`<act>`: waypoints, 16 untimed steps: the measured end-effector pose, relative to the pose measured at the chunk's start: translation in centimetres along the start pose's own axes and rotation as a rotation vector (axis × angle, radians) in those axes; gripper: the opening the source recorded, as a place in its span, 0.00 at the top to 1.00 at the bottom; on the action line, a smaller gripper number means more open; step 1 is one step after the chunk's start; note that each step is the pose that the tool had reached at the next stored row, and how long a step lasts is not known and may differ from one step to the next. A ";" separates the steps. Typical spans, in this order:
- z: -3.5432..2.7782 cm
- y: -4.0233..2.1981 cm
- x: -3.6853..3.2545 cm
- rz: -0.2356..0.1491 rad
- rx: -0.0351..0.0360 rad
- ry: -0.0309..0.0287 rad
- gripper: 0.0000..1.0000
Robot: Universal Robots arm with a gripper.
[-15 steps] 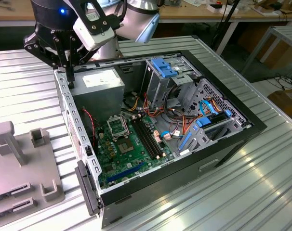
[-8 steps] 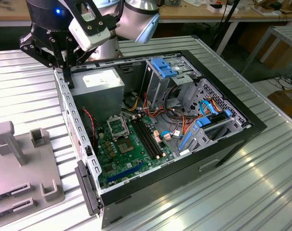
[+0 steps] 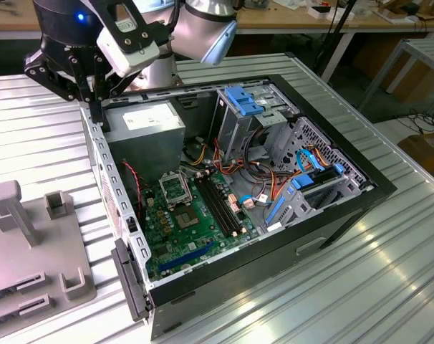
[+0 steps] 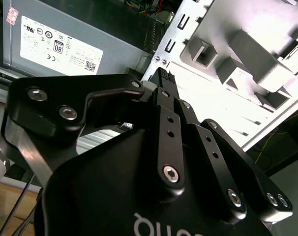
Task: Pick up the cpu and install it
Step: 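Reach for the cpu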
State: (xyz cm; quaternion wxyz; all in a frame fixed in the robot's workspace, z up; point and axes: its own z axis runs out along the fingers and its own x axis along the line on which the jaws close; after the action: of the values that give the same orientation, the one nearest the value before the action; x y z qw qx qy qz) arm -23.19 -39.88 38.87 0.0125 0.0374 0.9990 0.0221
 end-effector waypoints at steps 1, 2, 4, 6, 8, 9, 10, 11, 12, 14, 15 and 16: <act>0.00 -0.01 0.09 0.000 0.0000 0.0000 0.89; 0.00 -0.01 0.15 0.000 0.0000 0.0000 0.89; 0.01 -0.02 0.26 0.000 0.0000 0.0000 0.89; 0.01 -0.03 0.39 0.000 0.0001 0.0000 0.89; 0.01 -0.04 0.53 0.000 0.0000 0.0000 0.89; 0.01 -0.05 0.61 0.000 0.0001 0.0000 0.89; 0.01 -0.05 0.67 0.000 0.0000 0.0000 0.89; 0.02 -0.06 0.75 0.000 0.0000 0.0000 0.89; 0.02 -0.06 0.81 0.000 0.0000 0.0000 0.89; 0.02 -0.07 0.93 0.000 0.0000 0.0000 0.89; 0.02 -0.08 0.99 0.000 0.0000 0.0000 0.89; 0.02 -0.08 1.05 0.000 0.0000 0.0000 0.89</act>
State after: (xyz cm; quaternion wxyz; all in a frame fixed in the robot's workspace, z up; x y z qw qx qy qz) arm -24.24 -39.89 38.82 0.0125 0.0374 0.9990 0.0221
